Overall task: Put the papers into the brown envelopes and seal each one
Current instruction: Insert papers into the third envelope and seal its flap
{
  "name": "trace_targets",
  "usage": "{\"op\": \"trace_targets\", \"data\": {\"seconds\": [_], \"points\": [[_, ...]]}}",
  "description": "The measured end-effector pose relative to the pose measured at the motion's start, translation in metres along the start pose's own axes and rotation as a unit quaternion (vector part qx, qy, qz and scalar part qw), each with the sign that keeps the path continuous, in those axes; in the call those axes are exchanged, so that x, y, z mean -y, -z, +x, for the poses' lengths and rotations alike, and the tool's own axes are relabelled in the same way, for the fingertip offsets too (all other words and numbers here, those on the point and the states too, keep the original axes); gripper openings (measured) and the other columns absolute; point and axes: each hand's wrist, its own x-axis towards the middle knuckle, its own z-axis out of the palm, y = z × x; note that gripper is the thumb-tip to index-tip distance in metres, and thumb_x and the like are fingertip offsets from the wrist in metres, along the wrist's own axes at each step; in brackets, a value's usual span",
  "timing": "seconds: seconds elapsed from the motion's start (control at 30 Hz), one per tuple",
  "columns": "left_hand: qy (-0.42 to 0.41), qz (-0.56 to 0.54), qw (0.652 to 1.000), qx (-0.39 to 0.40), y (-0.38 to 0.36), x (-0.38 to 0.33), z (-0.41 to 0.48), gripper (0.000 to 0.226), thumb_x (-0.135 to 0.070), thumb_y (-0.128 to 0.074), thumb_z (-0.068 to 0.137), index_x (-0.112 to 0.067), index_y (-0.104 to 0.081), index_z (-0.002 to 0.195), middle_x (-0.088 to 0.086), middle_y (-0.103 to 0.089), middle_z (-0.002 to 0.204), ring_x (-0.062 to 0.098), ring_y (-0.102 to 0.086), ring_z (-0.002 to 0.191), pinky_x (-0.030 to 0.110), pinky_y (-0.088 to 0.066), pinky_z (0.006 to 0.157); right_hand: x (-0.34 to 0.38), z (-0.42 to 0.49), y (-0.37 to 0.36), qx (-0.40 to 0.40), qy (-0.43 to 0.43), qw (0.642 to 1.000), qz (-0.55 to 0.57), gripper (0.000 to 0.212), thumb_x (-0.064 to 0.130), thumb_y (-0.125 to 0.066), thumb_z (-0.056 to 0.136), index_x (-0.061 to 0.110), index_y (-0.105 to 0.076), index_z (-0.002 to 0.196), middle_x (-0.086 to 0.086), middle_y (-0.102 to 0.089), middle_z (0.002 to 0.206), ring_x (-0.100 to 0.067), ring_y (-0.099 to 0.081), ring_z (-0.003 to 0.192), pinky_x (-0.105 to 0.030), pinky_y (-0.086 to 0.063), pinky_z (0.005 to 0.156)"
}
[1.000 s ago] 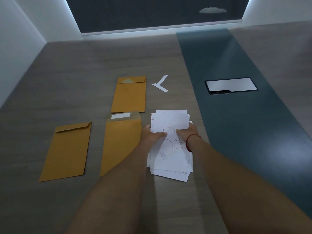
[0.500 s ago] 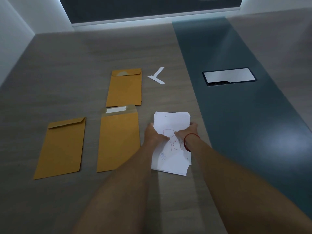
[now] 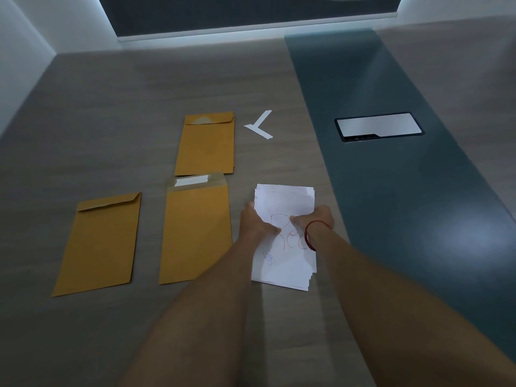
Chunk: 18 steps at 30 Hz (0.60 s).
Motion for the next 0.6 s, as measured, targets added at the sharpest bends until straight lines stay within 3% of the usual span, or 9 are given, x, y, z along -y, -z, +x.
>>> {"op": "trace_targets", "data": {"seconds": [0.13, 0.17, 0.23, 0.3, 0.43, 0.5, 0.6], "points": [[0.001, 0.004, 1.0, -0.007, -0.002, 0.001, 0.001, 0.086, -0.009, -0.089, 0.06, -0.009, -0.042, 0.132, 0.007, -0.055, 0.129, 0.023, -0.055, 0.118, 0.029, -0.049, 0.087, 0.001, -0.003, 0.008, 0.013, 0.027, 1.0, -0.005, 0.014, 0.024, -0.074, 0.069, 0.019, -0.061, 0.066, -0.005, -0.072, 0.086, -0.022, -0.067, 0.075, -0.029, -0.058, 0.063], [0.002, 0.001, 1.0, -0.007, -0.002, 0.001, 0.002, 0.085, -0.009, -0.089, 0.06, -0.009, -0.042, 0.131, 0.007, -0.055, 0.129, 0.023, -0.056, 0.118, 0.03, -0.049, 0.089, 0.001, -0.004, 0.009, 0.031, 0.025, 0.999, 0.019, 0.01, 0.021, -0.073, 0.071, 0.019, -0.064, 0.075, -0.005, -0.072, 0.091, -0.02, -0.064, 0.072, -0.024, -0.053, 0.054], [0.003, -0.007, 1.0, -0.003, -0.001, 0.002, 0.003, 0.085, -0.01, -0.089, 0.06, -0.009, -0.042, 0.131, 0.007, -0.055, 0.129, 0.023, -0.056, 0.117, 0.029, -0.049, 0.086, 0.001, -0.004, 0.01, 0.066, 0.025, 0.997, 0.041, 0.027, 0.016, -0.07, 0.074, 0.013, -0.064, 0.1, -0.002, -0.069, 0.092, -0.016, -0.059, 0.068, -0.017, -0.042, 0.046], [0.005, -0.021, 1.0, -0.001, 0.0, 0.004, 0.005, 0.085, -0.013, -0.089, 0.061, -0.01, -0.042, 0.131, 0.007, -0.056, 0.129, 0.023, -0.057, 0.116, 0.03, -0.05, 0.087, 0.001, -0.007, 0.011, 0.096, 0.041, 0.993, 0.057, 0.029, 0.011, -0.068, 0.077, 0.011, -0.063, 0.106, 0.002, -0.065, 0.085, -0.015, -0.059, 0.069, -0.018, -0.044, 0.05], [-0.003, -0.008, 0.996, -0.089, 0.006, 0.003, 0.004, 0.076, -0.045, -0.084, 0.062, -0.015, -0.052, 0.124, 0.001, -0.057, 0.124, 0.02, -0.055, 0.116, 0.04, -0.051, 0.098, 0.006, -0.007, 0.022, 0.139, 0.061, 0.985, 0.087, 0.012, 0.012, -0.067, 0.081, 0.019, -0.062, 0.089, 0.01, -0.063, 0.076, -0.007, -0.06, 0.067, -0.018, -0.045, 0.052], [-0.012, -0.018, 0.996, -0.086, 0.012, 0.001, 0.004, 0.066, -0.05, -0.081, 0.063, -0.016, -0.058, 0.114, -0.003, -0.063, 0.113, 0.018, -0.06, 0.107, 0.037, -0.054, 0.089, 0.009, -0.005, 0.027, 0.157, 0.067, 0.979, 0.108, 0.011, 0.014, -0.069, 0.08, 0.021, -0.064, 0.086, 0.006, -0.067, 0.082, -0.011, -0.064, 0.073, -0.023, -0.051, 0.061], [-0.007, -0.142, 0.989, -0.037, 0.023, -0.009, 0.003, 0.049, -0.036, -0.083, 0.07, -0.01, -0.062, 0.106, 0.0, -0.07, 0.1, 0.014, -0.066, 0.085, 0.023, -0.051, 0.067, 0.019, -0.009, 0.029, 0.16, 0.062, 0.974, 0.145, 0.014, 0.017, -0.072, 0.079, 0.022, -0.065, 0.091, 0.006, -0.068, 0.084, -0.013, -0.066, 0.076, -0.024, -0.053, 0.062]]}}
